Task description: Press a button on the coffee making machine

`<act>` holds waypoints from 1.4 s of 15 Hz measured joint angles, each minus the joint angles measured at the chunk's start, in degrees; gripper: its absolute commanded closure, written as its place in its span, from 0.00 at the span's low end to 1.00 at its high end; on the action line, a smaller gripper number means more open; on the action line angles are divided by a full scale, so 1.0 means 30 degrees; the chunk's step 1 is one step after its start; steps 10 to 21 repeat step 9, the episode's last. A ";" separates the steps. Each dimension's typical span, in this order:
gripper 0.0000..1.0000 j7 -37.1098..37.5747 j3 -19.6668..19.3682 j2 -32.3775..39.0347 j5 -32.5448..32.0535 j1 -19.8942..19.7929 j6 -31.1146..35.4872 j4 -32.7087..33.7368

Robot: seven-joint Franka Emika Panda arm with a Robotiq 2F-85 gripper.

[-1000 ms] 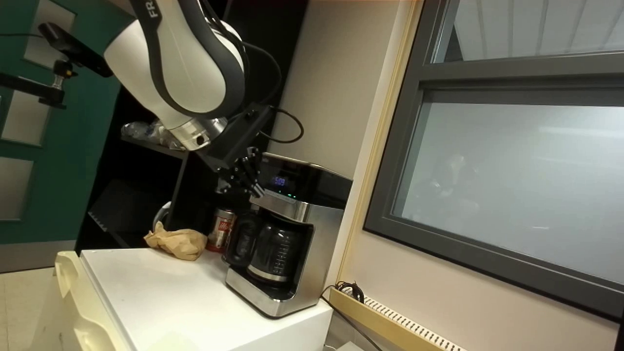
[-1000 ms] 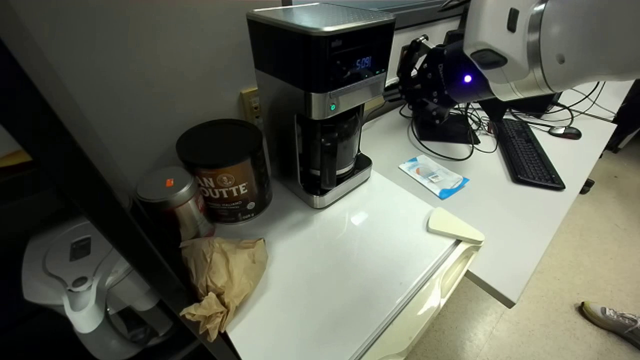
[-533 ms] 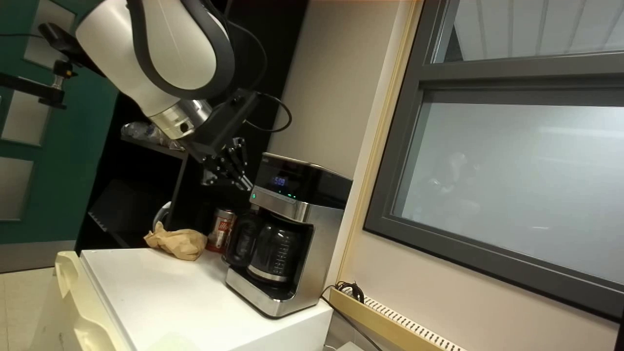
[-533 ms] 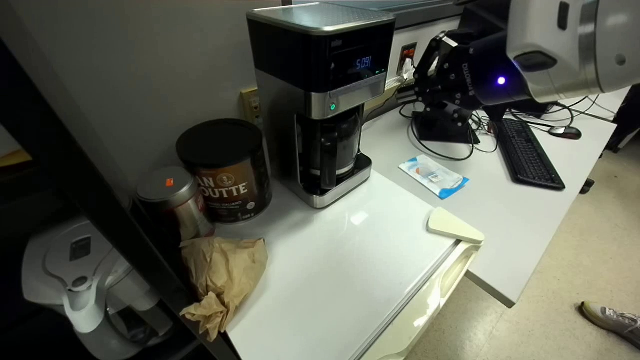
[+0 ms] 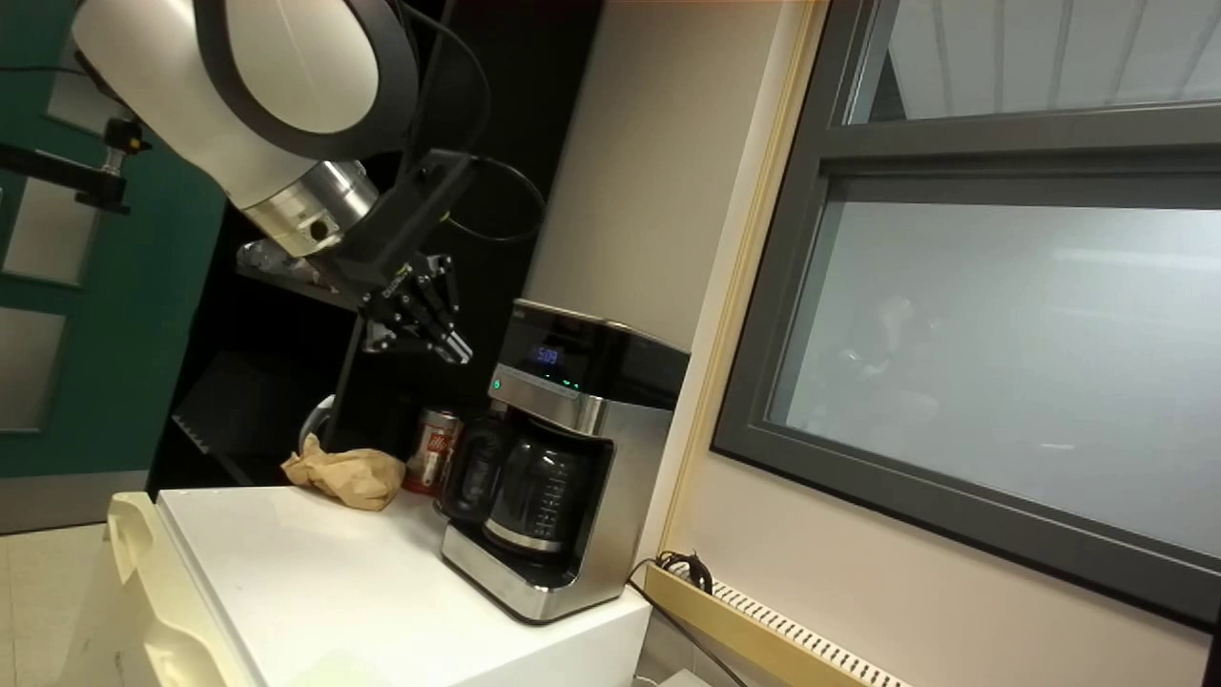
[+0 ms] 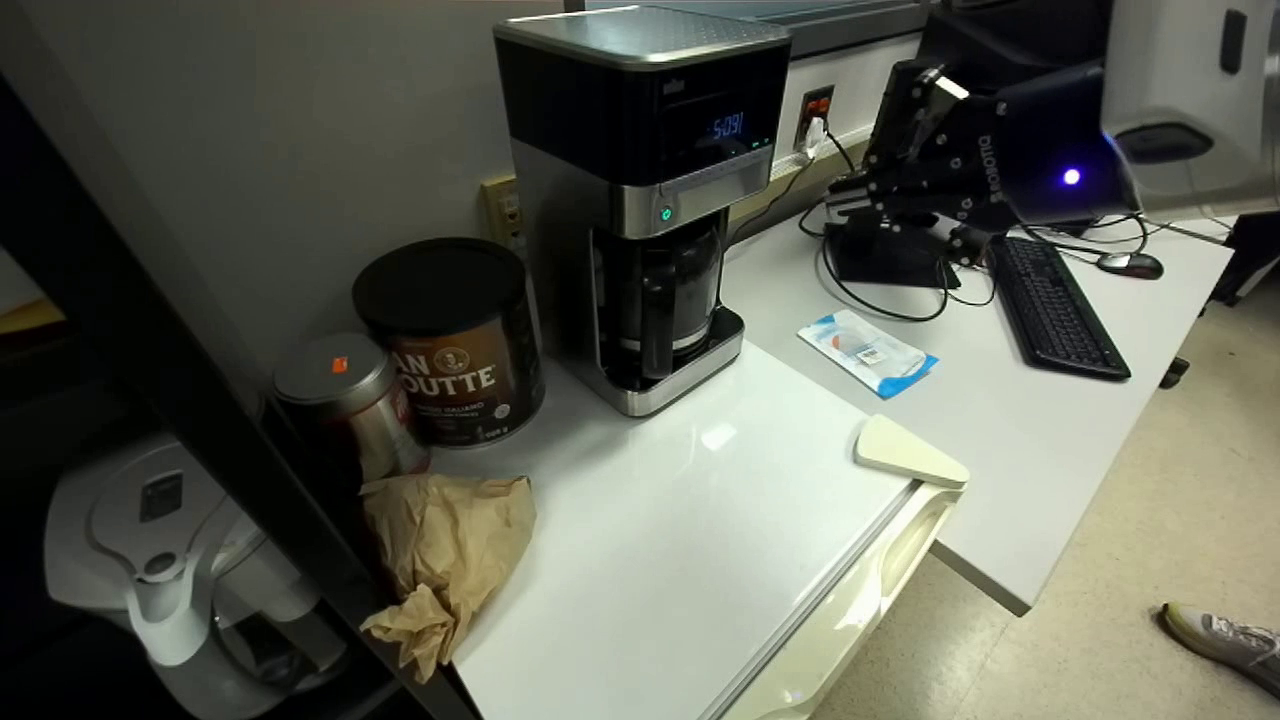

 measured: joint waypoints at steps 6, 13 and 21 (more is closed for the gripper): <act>1.00 0.0000 0.0328 -0.0980 0.0000 -0.0027 -0.1029 -0.1449; 1.00 0.0000 0.0368 -0.1352 0.0000 -0.0076 -0.1218 -0.1949; 1.00 0.0000 0.0368 -0.1352 0.0000 -0.0076 -0.1218 -0.1949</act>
